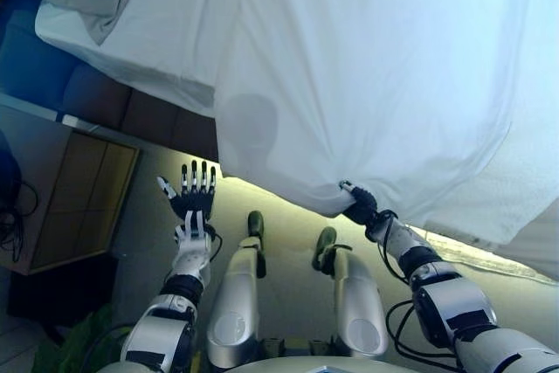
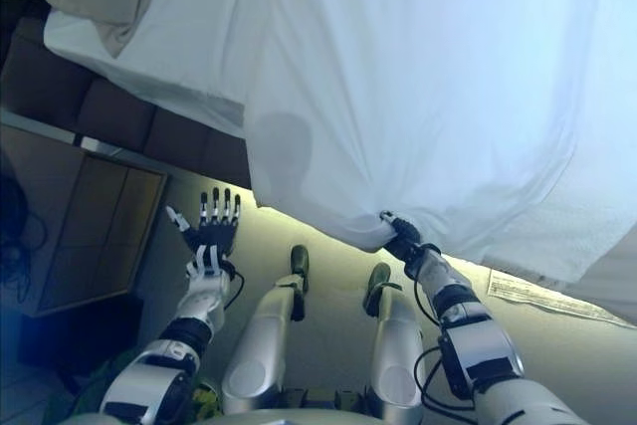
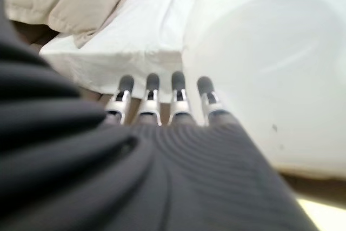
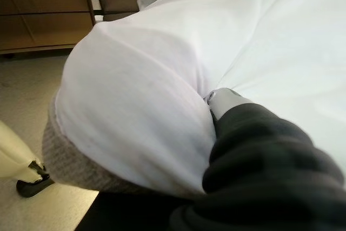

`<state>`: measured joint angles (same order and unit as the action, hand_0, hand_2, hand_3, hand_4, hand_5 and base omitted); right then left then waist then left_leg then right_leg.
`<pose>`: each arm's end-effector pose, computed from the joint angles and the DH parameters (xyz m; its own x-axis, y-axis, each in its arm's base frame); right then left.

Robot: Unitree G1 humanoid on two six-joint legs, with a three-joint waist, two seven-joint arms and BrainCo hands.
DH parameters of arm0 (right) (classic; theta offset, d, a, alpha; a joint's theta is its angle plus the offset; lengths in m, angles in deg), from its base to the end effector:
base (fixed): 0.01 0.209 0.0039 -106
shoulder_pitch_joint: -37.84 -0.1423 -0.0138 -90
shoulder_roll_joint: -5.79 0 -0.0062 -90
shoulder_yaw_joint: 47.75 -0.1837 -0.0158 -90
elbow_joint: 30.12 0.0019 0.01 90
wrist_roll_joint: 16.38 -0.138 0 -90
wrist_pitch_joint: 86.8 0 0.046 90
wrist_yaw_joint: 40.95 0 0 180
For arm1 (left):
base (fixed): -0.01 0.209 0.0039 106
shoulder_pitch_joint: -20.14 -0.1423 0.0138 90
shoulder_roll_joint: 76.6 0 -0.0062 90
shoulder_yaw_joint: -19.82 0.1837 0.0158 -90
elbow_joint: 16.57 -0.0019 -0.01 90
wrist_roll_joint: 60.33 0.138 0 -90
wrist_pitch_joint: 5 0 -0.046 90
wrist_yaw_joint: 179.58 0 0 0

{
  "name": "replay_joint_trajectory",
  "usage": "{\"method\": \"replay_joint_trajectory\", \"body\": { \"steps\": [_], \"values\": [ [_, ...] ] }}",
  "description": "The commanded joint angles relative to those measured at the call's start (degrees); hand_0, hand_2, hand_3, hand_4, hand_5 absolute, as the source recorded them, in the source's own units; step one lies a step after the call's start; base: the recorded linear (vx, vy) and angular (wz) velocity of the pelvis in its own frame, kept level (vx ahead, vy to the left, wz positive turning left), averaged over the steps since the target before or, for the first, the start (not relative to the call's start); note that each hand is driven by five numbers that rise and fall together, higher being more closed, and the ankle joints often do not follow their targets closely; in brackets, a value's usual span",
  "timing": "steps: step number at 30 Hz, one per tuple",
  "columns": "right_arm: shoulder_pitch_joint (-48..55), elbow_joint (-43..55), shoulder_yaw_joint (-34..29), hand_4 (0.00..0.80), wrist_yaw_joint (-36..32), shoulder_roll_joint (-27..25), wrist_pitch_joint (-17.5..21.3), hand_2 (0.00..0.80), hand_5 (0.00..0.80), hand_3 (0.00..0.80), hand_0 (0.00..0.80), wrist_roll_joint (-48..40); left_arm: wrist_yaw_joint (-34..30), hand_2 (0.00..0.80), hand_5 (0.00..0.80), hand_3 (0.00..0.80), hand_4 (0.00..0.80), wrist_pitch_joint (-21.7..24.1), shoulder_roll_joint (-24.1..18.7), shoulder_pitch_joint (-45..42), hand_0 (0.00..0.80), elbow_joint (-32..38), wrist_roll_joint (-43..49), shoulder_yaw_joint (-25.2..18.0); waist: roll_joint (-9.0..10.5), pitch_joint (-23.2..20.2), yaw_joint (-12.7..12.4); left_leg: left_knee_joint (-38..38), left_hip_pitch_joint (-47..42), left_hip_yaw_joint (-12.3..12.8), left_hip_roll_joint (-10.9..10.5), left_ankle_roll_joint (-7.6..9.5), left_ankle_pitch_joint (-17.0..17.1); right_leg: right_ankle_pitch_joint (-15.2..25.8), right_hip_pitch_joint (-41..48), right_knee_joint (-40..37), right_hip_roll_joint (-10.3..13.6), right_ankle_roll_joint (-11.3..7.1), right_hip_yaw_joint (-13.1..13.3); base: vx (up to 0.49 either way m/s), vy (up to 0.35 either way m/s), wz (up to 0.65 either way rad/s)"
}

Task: Make the bed neatly

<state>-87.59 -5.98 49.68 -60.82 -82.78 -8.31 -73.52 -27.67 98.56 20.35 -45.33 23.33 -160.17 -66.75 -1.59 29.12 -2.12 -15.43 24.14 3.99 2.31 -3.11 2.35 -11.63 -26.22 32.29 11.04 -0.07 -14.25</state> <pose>0.2802 -0.1901 -0.0048 0.8418 0.3217 -0.4336 0.0719 0.7291 0.6806 0.2600 0.1810 -0.0111 0.9831 0.1759 0.0504 0.0242 0.1482 -0.9887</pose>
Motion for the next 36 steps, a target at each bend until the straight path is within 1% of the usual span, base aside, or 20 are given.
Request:
{"method": "replay_joint_trajectory", "body": {
  "steps": [1, 3, 4, 5, 6, 8, 13, 18, 22, 23, 27, 32, 36],
  "values": [
    [4.0, -3.6, 7.7, 0.800, -0.7, 3.2, -8.4, 0.800, 0.800, 0.800, 0.800, 4.9, -0.6, 0.000, 0.000, 0.000, 0.000, 2.4, 1.2, 2.8, 0.000, 0.0, -1.1, -0.4, -1.81, 0.7, 0.4, -1.4, 1.1, 2.4, -1.8, 1.45, -0.6, 9.6, -1.5, -7.3, -1.3, -2.27, 3.5, 0.000, 0.000, 0.00],
    [3.7, -3.8, 7.6, 0.800, -0.7, 3.2, -9.4, 0.800, 0.800, 0.800, 0.800, 5.3, -0.6, 0.000, 0.000, 0.000, 0.000, 2.5, 1.2, 3.1, 0.000, -0.2, -1.2, -0.7, -1.92, 0.7, 0.5, -1.7, 1.5, 2.4, -1.9, 1.46, -0.6, 9.5, -1.9, -7.0, -1.3, -2.21, 3.6, 0.000, 0.000, 0.00],
    [3.1, -4.6, 7.5, 0.301, -0.3, 2.8, -11.9, 0.301, 0.301, 0.301, 0.301, 6.3, -0.4, 0.000, 0.000, 0.000, 0.000, 2.5, 0.9, 3.6, 0.000, -0.6, -1.7, -1.1, -2.10, 0.7, 0.4, -2.0, 1.9, 2.4, -2.0, 1.48, -0.7, 9.3, -2.3, -6.6, -1.2, -2.09, 3.7, 0.000, 0.000, 0.00],
    [2.9, -4.7, 7.4, 0.000, 0.1, 2.8, -12.4, 0.000, 0.000, 0.000, 0.000, 6.5, -0.4, 0.000, 0.000, 0.000, 0.000, 2.5, 0.8, 3.8, 0.000, -0.7, -1.8, -1.1, -2.12, 0.7, 0.4, -2.1, 2.0, 2.4, -2.0, 1.48, -0.7, 9.3, -2.4, -6.5, -1.2, -2.08, 3.7, -0.036, 0.016, 0.00],
    [2.4, -5.6, 7.1, 0.000, 0.9, 2.6, -14.0, 0.000, 0.000, 0.000, 0.000, 6.0, -0.2, 0.000, 0.000, 0.000, 0.000, 2.4, 0.9, 4.1, 0.000, -0.9, -1.5, -1.4, -2.23, 0.7, 0.3, -2.4, 2.2, 2.3, -2.0, 1.51, -0.8, 9.1, -2.6, -6.2, -1.1, -2.02, 3.7, 0.000, 0.000, 0.00],
    [2.0, -6.0, 6.8, 0.000, 1.0, 2.4, -15.3, 0.000, 0.000, 0.000, 0.000, 5.5, -0.4, 0.000, 0.000, 0.000, 0.000, 2.3, 0.9, 4.1, 0.000, -1.1, -1.4, -1.5, -2.25, 0.7, 0.1, -2.8, 2.4, 2.4, -1.9, 1.52, -1.0, 8.9, -2.7, -5.7, -1.0, -1.96, 3.6, 0.000, 0.000, 0.00],
    [1.8, -6.1, 6.1, 0.000, 3.7, 2.2, -15.4, 0.000, 0.000, 0.000, 0.000, 3.9, -0.4, 0.000, 0.000, 0.000, 0.000, 2.1, 0.9, 4.0, 0.000, -1.8, -1.4, -1.8, -2.05, 0.7, 0.2, -4.3, 2.3, 2.5, -1.9, 1.65, -1.8, 8.4, -2.6, -4.5, -0.9, -1.84, 3.5, 0.000, 0.000, 0.00],
    [2.7, -5.6, 5.0, 0.000, 5.1, 2.0, -16.9, 0.000, 0.000, 0.000, 0.000, 1.8, 0.1, 0.000, 0.000, 0.000, 0.000, 1.9, 1.0, 3.1, 0.000, -1.8, -0.9, -2.4, -1.60, 0.7, 0.3, -5.1, 0.7, 2.6, -1.8, 1.80, -2.8, 8.2, -0.9, -4.6, -0.6, -1.86, 3.6, 0.008, -0.013, -0.01],
    [4.1, -5.5, 4.3, 0.000, 3.8, 2.3, -18.0, 0.000, 0.000, 0.000, 0.000, 1.3, 0.3, 0.000, 0.000, 0.000, 0.000, 1.8, 1.3, 1.9, 0.000, -1.8, -0.2, -2.3, -1.25, 0.3, 0.4, -5.2, -1.2, 2.4, -1.8, 1.91, -3.4, 8.3, 1.0, -5.2, -0.3, -2.05, 3.8, 0.032, -0.040, -0.01],
    [4.9, -5.7, 3.9, 0.000, 2.9, 2.3, -18.8, 0.000, 0.000, 0.000, 0.000, 1.4, 0.5, 0.000, 0.000, 0.000, 0.000, 1.5, 1.4, 1.4, 0.000, -2.1, 0.3, -2.5, -1.05, -0.4, 0.4, -5.0, -2.2, 2.3, -1.8, 1.94, -3.6, 8.4, 2.0, -5.7, -0.1, -2.20, 3.7, 0.068, -0.041, -0.01],
    [7.3, -5.8, 3.0, 0.000, 0.9, 2.4, -19.6, 0.000, 0.000, 0.000, 0.000, 1.1, 1.0, 0.000, 0.000, 0.000, 0.000, 1.0, 1.6, -0.5, 0.000, -3.2, 1.0, -3.0, -0.63, -2.4, 0.5, -3.5, -5.3, 2.4, -1.8, 1.95, -3.9, 8.8, 5.1, -7.9, 0.5, -2.67, 3.5, 0.093, -0.033, -0.04],
    [10.9, -4.9, 1.3, 0.000, 0.7, 2.6, -18.2, 0.000, 0.000, 0.000, 0.000, -0.2, 1.4, 0.000, 0.000, 0.000, 0.000, -0.2, 1.4, -3.7, 0.000, -5.2, 2.6, -3.8, -0.13, -6.1, 0.6, 0.7, -9.9, 2.4, -1.9, 1.70, -3.2, 9.8, 9.9, -12.5, 0.7, -3.51, 3.1, 0.154, -0.047, -0.06],
    [15.0, -3.2, -0.6, 0.000, 0.5, 2.4, -15.4, 0.000, 0.000, 0.000, 0.000, -1.3, 1.7, 0.000, 0.000, 0.000, 0.000, -1.4, 1.2, -6.8, 0.000, -5.8, 6.1, -4.3, 0.27, -9.7, 0.7, 5.1, -14.7, 2.7, -2.2, 1.70, -2.6, 10.6, 15.0, -17.1, 0.6, -4.27, 2.3, 0.163, -0.066, -0.03]
  ]
}}
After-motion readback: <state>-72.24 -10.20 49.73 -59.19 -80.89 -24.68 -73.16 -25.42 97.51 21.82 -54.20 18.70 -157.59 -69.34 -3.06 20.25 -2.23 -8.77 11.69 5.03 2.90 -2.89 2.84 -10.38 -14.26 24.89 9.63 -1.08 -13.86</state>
